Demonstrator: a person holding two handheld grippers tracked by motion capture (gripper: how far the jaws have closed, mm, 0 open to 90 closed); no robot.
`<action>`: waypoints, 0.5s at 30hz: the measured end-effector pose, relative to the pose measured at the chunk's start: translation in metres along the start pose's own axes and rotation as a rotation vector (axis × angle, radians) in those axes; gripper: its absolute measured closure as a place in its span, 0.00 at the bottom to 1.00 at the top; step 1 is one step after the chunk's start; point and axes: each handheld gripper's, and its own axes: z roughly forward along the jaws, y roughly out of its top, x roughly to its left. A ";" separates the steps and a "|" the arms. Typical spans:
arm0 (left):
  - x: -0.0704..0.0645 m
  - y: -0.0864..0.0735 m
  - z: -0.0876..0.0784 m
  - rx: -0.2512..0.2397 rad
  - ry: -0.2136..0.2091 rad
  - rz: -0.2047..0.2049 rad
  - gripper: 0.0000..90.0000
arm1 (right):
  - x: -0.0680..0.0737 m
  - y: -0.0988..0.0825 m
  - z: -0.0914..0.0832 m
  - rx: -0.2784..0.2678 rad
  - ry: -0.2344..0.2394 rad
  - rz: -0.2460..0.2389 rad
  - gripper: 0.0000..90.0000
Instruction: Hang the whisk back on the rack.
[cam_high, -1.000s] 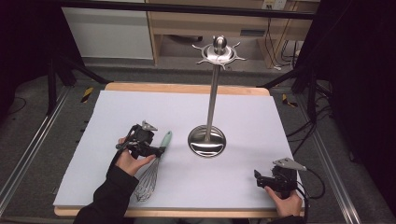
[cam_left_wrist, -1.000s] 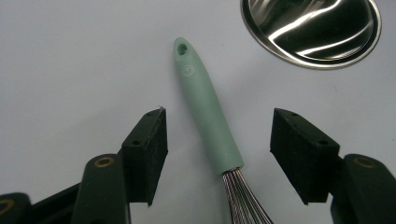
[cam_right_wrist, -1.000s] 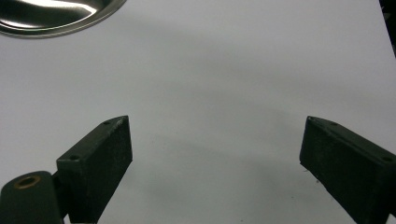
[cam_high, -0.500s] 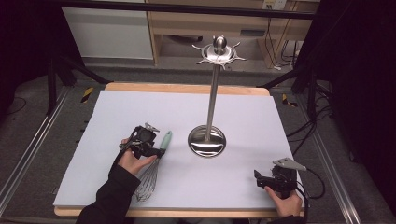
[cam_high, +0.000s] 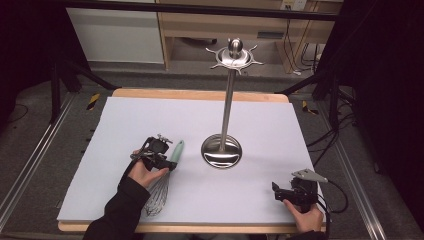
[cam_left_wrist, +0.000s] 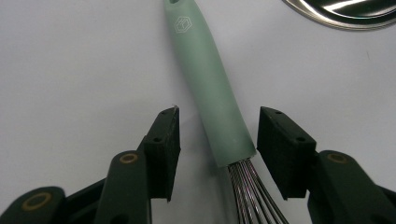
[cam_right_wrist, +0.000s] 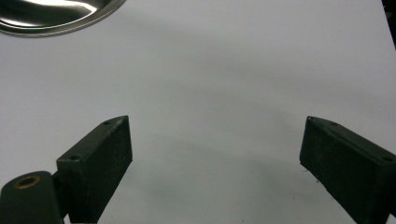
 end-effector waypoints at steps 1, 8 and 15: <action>0.000 0.000 0.001 0.006 -0.002 -0.001 0.56 | 0.000 0.000 0.000 0.001 -0.001 0.002 0.11; -0.002 0.000 0.006 0.030 -0.001 -0.008 0.62 | 0.000 0.000 0.000 0.002 -0.002 0.003 0.11; -0.004 0.002 0.013 0.054 -0.001 -0.012 0.66 | 0.000 0.000 0.000 0.000 0.000 0.001 0.11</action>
